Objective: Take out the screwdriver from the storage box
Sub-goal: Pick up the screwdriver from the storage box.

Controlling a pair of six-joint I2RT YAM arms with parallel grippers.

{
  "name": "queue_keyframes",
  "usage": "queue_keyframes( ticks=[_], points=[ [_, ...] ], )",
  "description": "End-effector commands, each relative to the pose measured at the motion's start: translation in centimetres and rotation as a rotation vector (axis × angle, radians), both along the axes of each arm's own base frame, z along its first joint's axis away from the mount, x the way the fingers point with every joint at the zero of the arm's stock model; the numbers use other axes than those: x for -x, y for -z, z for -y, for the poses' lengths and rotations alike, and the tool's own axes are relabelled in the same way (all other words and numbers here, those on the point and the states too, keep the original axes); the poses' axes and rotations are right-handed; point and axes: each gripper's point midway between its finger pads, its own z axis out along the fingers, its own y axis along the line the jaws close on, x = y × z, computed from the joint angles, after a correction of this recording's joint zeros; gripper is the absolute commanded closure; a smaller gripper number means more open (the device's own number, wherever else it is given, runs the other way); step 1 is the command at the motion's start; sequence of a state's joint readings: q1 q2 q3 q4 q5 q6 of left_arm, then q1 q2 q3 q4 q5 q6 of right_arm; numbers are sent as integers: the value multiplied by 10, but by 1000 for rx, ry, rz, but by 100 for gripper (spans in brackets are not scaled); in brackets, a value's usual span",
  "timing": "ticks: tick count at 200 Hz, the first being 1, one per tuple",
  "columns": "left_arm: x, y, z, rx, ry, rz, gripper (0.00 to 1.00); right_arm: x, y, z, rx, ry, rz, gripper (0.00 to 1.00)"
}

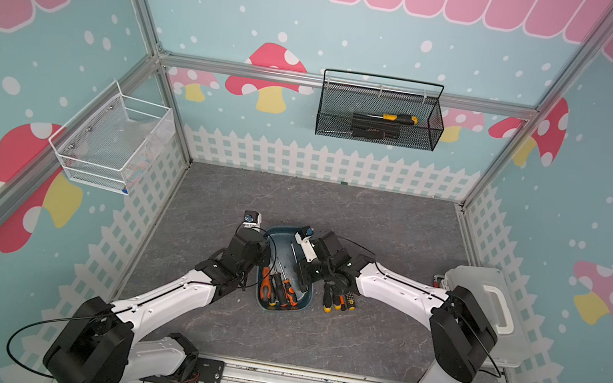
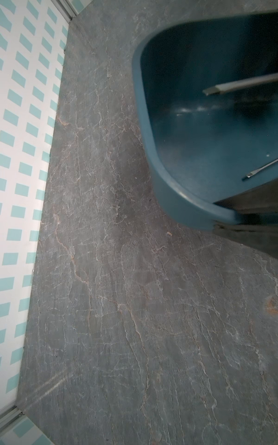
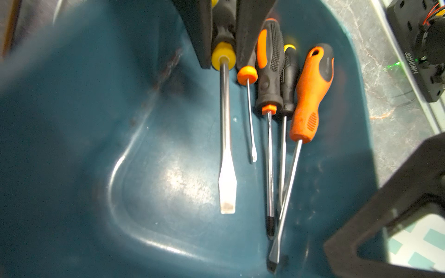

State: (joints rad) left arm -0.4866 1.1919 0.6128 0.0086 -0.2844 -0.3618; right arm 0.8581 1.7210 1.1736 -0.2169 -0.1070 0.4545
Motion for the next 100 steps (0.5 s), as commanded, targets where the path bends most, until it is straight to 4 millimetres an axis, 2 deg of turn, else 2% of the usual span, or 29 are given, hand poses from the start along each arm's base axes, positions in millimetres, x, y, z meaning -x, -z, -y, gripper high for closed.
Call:
queue_keyframes(
  ticks=[1, 36, 58, 100],
  points=[
    [-6, -16, 0, -4, 0, 47, 100, 5, -27, 4, -54, 4, 27, 100],
    [-8, -15, 4, -1, 12, 49, 100, 19, -45, 24, -56, 14, 39, 100],
    [-9, -15, 5, 0, 19, 50, 100, 28, -51, 44, -22, 35, 47, 100],
    [-10, -17, 7, 6, 30, 58, 100, 35, -39, 95, 61, 128, 28, 100]
  ],
)
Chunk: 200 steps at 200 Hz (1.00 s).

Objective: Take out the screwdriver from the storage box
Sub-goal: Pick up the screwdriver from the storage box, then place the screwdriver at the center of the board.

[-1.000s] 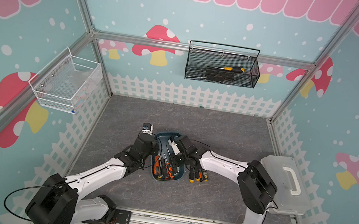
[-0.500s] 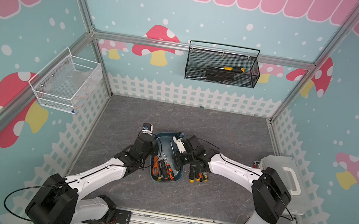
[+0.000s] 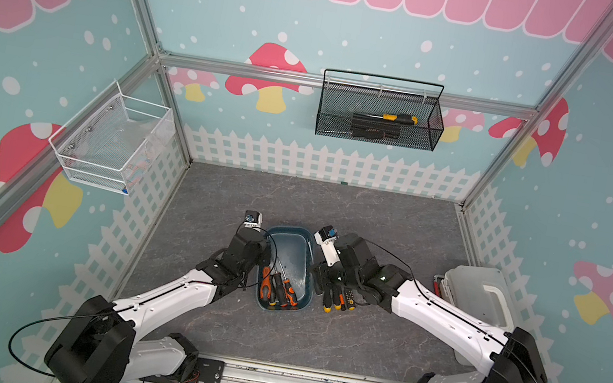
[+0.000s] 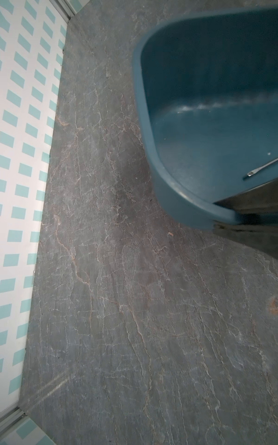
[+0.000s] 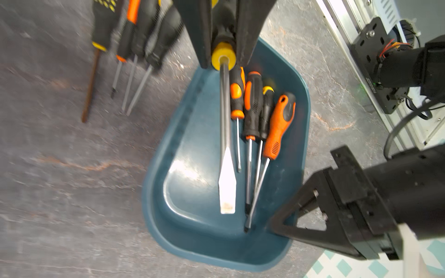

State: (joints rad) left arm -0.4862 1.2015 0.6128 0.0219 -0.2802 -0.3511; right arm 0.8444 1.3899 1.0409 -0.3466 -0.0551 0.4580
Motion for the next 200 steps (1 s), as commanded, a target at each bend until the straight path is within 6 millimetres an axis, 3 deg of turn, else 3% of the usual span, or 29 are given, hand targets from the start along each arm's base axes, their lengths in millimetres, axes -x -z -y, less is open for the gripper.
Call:
queue_keyframes(
  ticks=[1, 46, 78, 122, 200],
  points=[
    [-8, -17, 5, 11, 22, 54, 100, 3, 20, 39, 85, 82, -48, 100],
    [-7, -20, 5, 18, 28, 61, 100, -2, 43, 96, 104, 227, -129, 100],
    [-7, -21, 5, 20, 28, 64, 100, -7, 58, 120, 126, 284, -166, 100],
    [-6, -21, 5, 23, 28, 62, 100, -17, 74, 132, 136, 323, -190, 100],
    [-6, -22, 5, 22, 29, 63, 100, -33, 99, 136, 139, 340, -246, 100]
  ],
)
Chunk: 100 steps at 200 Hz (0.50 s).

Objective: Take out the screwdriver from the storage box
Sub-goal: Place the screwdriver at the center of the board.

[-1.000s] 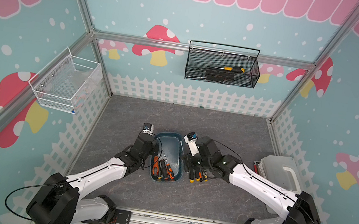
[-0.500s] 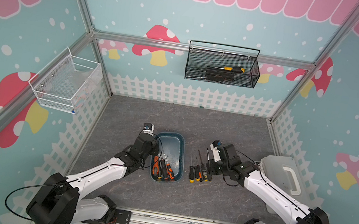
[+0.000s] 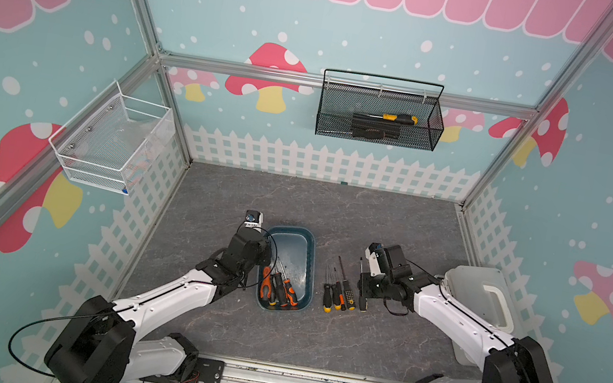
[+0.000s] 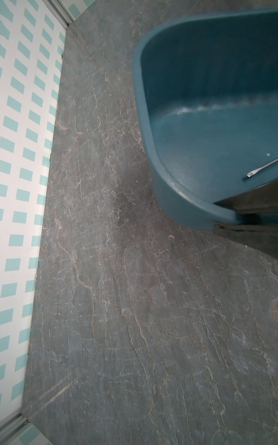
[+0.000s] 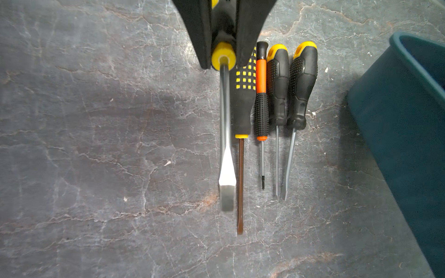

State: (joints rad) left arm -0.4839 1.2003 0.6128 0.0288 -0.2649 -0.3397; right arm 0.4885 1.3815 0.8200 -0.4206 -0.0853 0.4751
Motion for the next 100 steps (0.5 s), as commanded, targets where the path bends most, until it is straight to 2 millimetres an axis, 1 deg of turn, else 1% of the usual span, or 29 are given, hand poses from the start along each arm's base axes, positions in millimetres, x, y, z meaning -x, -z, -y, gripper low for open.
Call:
queue_keyframes(
  ticks=[1, 37, 100],
  points=[
    [-5, -21, 3, 20, 13, 57, 100, -7, 4, -1, -13, -6, 4, 100],
    [-6, -23, 3, 15, 14, 59, 100, -13, 17, 0, -17, 1, -25, 100],
    [-8, -21, 4, 14, 16, 51, 100, -18, 30, -1, -31, 1, -61, 100]
  ],
)
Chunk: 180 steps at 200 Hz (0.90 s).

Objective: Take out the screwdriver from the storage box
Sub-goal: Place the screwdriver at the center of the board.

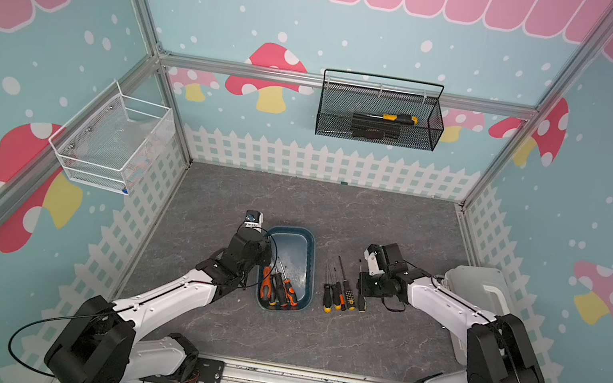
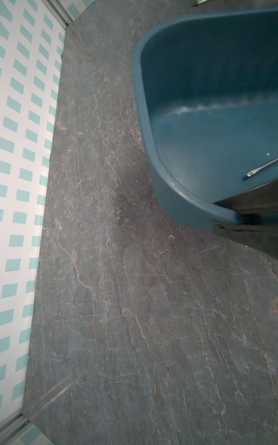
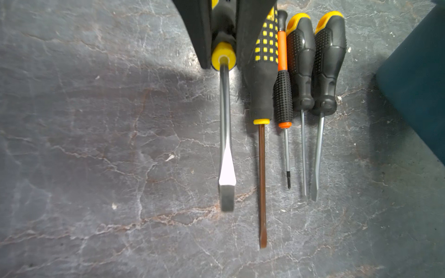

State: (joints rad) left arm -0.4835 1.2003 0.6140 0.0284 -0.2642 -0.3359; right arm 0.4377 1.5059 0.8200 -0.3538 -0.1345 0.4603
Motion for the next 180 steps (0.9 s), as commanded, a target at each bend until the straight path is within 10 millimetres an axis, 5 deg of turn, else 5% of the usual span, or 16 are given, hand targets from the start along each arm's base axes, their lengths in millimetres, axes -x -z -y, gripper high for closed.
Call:
queue_keyframes(
  ticks=[1, 84, 180],
  points=[
    [-8, -20, 4, 16, 13, 49, 100, -7, 0, -4, -25, -13, 5, 100],
    [-8, -18, 4, 15, 12, 44, 100, -8, 14, -3, -31, -10, -31, 100],
    [-5, -15, 2, 20, 7, 42, 100, -5, 21, -2, -39, 8, -50, 76]
  ],
)
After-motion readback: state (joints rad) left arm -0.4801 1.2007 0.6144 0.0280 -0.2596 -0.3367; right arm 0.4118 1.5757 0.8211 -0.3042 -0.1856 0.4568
